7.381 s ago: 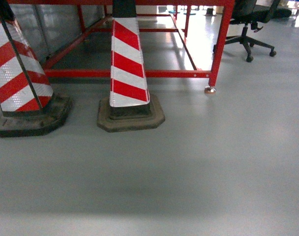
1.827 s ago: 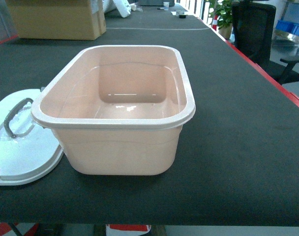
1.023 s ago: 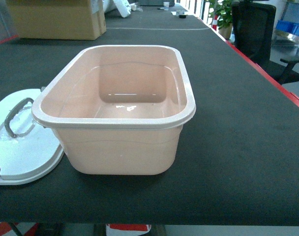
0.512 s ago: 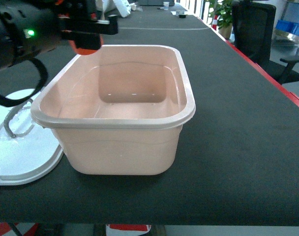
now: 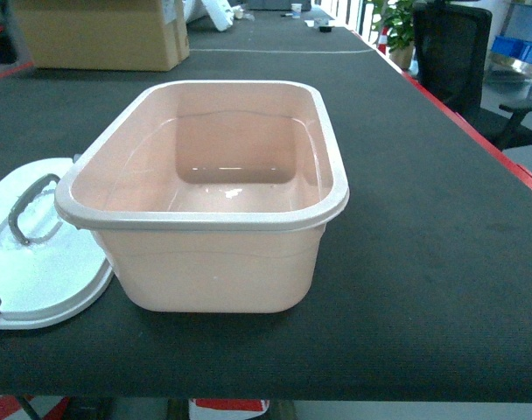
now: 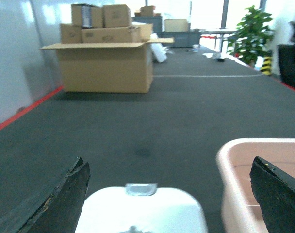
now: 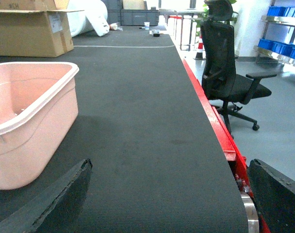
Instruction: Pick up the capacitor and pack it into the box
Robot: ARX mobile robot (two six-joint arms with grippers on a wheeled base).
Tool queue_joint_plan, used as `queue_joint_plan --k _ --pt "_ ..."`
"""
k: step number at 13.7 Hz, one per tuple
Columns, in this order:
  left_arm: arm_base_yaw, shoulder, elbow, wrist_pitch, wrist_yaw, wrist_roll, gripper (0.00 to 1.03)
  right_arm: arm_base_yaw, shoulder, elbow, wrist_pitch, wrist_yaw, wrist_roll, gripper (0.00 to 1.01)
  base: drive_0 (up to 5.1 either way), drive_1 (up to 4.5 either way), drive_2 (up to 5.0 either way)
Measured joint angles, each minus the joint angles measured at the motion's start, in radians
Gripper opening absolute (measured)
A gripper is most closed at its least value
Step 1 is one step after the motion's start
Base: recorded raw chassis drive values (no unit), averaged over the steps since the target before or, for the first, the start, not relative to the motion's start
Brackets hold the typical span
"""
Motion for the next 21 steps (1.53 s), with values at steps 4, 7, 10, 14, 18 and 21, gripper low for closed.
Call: queue_joint_plan --k 4,7,10,14,18,21 --pt "0.165 0.267 0.022 0.12 0.132 0.002 0.98 0.0 0.0 0.0 0.0 0.0 0.0 0.98 0.0 0.0 0.0" --pt "0.158 0.468 0.137 0.135 0.147 0.002 0.98 0.0 0.0 0.0 -0.001 0.0 0.0 0.98 0.0 0.0 0.0" --pt "0.148 0.663 0.214 0.129 0.154 0.006 0.98 0.0 0.0 0.0 0.0 0.0 0.0 0.98 0.0 0.0 0.0" --pt "0.126 0.674 0.224 0.126 0.176 0.032 0.44 0.0 0.0 0.0 0.0 0.0 0.0 0.98 0.0 0.0 0.0" --pt "0.133 0.674 0.224 0.131 0.161 0.027 0.02 0.0 0.0 0.0 0.0 0.0 0.0 0.98 0.0 0.0 0.0" --pt "0.132 0.662 0.218 0.123 0.154 0.019 0.02 0.0 0.0 0.0 0.0 0.0 0.0 0.98 0.0 0.0 0.0"
